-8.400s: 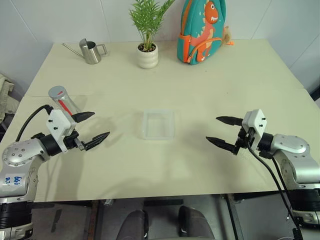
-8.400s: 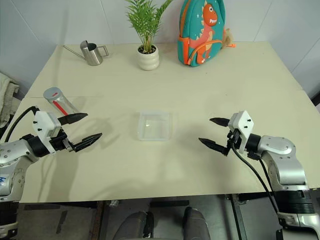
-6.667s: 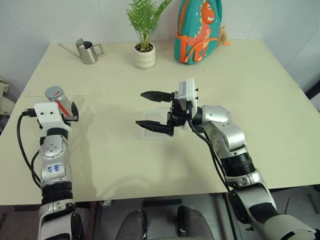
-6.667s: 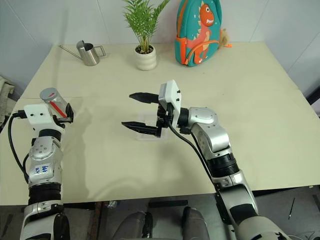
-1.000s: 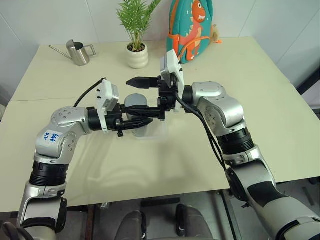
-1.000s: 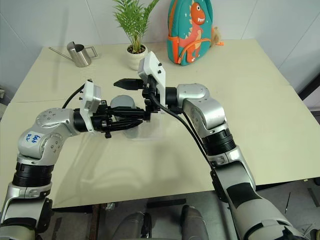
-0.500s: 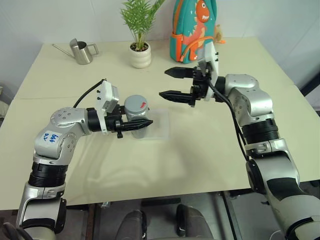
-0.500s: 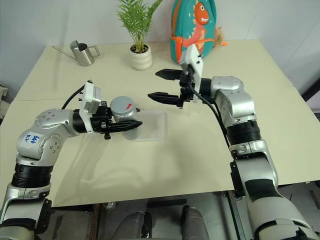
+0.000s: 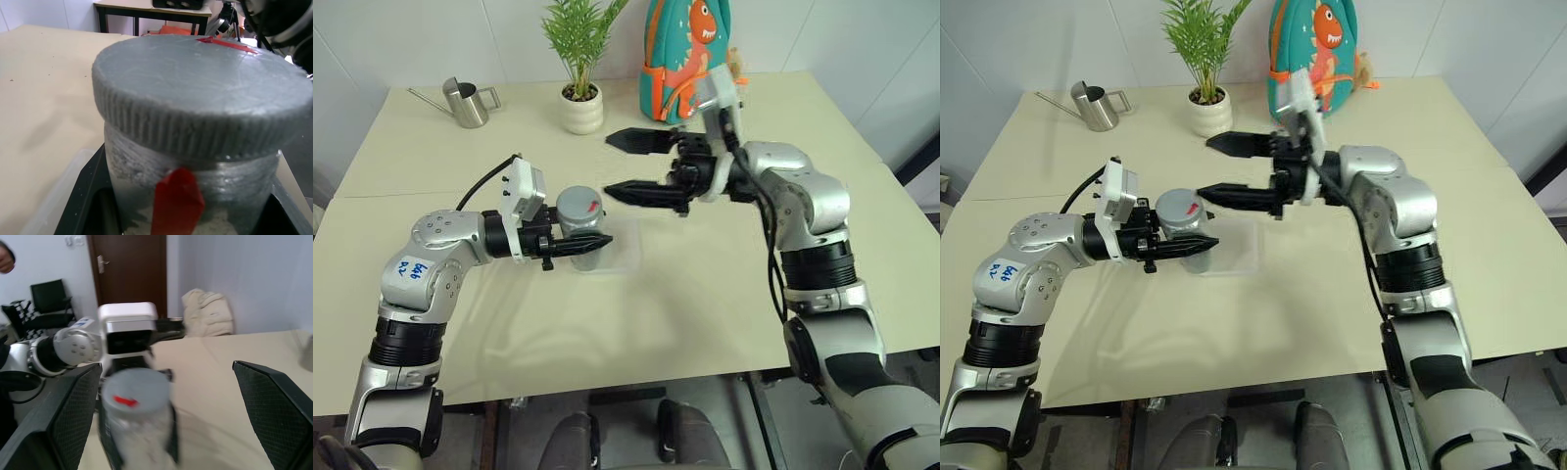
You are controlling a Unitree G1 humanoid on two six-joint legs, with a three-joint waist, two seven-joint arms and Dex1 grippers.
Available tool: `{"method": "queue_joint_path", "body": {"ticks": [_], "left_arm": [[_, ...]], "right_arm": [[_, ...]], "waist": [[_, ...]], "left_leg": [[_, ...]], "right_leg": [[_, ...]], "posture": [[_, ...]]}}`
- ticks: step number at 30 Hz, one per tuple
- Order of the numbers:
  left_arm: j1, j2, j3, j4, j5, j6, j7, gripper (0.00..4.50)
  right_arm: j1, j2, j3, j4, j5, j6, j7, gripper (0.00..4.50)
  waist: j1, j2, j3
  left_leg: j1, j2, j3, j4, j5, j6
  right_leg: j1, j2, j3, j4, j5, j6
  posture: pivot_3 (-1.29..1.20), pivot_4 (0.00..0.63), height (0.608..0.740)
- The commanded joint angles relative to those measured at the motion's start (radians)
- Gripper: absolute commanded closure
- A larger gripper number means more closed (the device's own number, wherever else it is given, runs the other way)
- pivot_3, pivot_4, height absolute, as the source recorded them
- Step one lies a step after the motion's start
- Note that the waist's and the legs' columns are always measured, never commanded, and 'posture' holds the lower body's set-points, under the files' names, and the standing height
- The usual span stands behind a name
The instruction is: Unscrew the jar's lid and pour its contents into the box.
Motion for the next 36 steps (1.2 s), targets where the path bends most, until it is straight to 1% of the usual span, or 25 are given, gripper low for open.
{"method": "queue_joint_path", "body": {"ticks": [1, 5, 12, 20, 24, 29, 36], "left_arm": [[-0.017, -0.005, 0.008, -0.014, 0.004, -0.024, 0.004, 2.57], [-0.026, -0.008, 0.004, -0.006, 0.006, -0.028, 0.004, 2.57], [-0.019, -0.008, 0.0, -0.011, 0.003, -0.029, -0.001, 2.57], [-0.031, -0.003, -0.001, -0.007, 0.003, -0.028, -0.007, 2.57], [-0.028, -0.002, 0.0, -0.008, 0.003, -0.028, -0.008, 2.57], [-0.027, -0.002, 0.001, -0.007, 0.005, -0.03, -0.009, 2.57], [-0.025, -0.001, 0.01, -0.005, 0.011, -0.03, -0.015, 2.57]], "right_arm": [[0.012, 0.033, 0.047, -0.081, -0.019, 0.012, -0.054, 0.02], [0.009, 0.064, 0.082, -0.07, -0.055, -0.016, -0.082, 0.02], [-0.012, 0.071, 0.048, 0.004, -0.079, -0.067, -0.096, 0.02], [-0.027, 0.025, 0.01, 0.098, -0.093, -0.14, -0.074, 0.02], [-0.034, -0.015, -0.014, 0.15, -0.089, -0.179, -0.049, 0.02], [-0.04, -0.079, -0.047, 0.21, -0.074, -0.183, -0.016, 0.02], [-0.047, -0.109, -0.085, 0.245, -0.066, -0.155, 0.006, 0.02]], "waist": [[0.0, 0.0, 0.0], [0.001, 0.0, 0.0], [0.0, 0.0, 0.0], [-0.001, 0.0, 0.0], [-0.001, 0.0, 0.0], [0.004, 0.0, 0.0], [-0.007, 0.0, 0.0]], "left_leg": [[0.0, 0.0, 0.0, 0.0, 0.0, 0.0], [0.0, 0.0, 0.0, 0.0, 0.0, 0.0], [0.0, 0.0, 0.0, 0.0, 0.0, 0.0], [0.0, 0.0, 0.001, 0.0, 0.0, 0.0], [0.0, 0.0, 0.001, 0.0, 0.0, 0.0], [-0.001, 0.0, 0.001, 0.0, 0.0, 0.0], [0.0, 0.0, 0.001, 0.0, 0.0, 0.0]], "right_leg": [[0.0, 0.0, 0.0, 0.0, 0.0, 0.0], [0.0, 0.0, 0.0, 0.0, 0.0, 0.0], [0.0, 0.0, 0.0, 0.0, 0.0, 0.0], [0.0, 0.0, 0.0, 0.0, 0.0, 0.0], [0.0, 0.0, 0.0, 0.0, 0.0, 0.0], [0.0, 0.0, -0.001, 0.0, 0.0, 0.0], [0.0, 0.001, 0.0, 0.0, 0.0, 0.0]], "posture": [[0.0, 0.15, 0.74], [0.0, 0.15, 0.74], [0.0, 0.15, 0.74], [0.0, 0.15, 0.74], [0.0, 0.15, 0.74], [0.0, 0.15, 0.74], [0.0, 0.15, 0.74]]}}
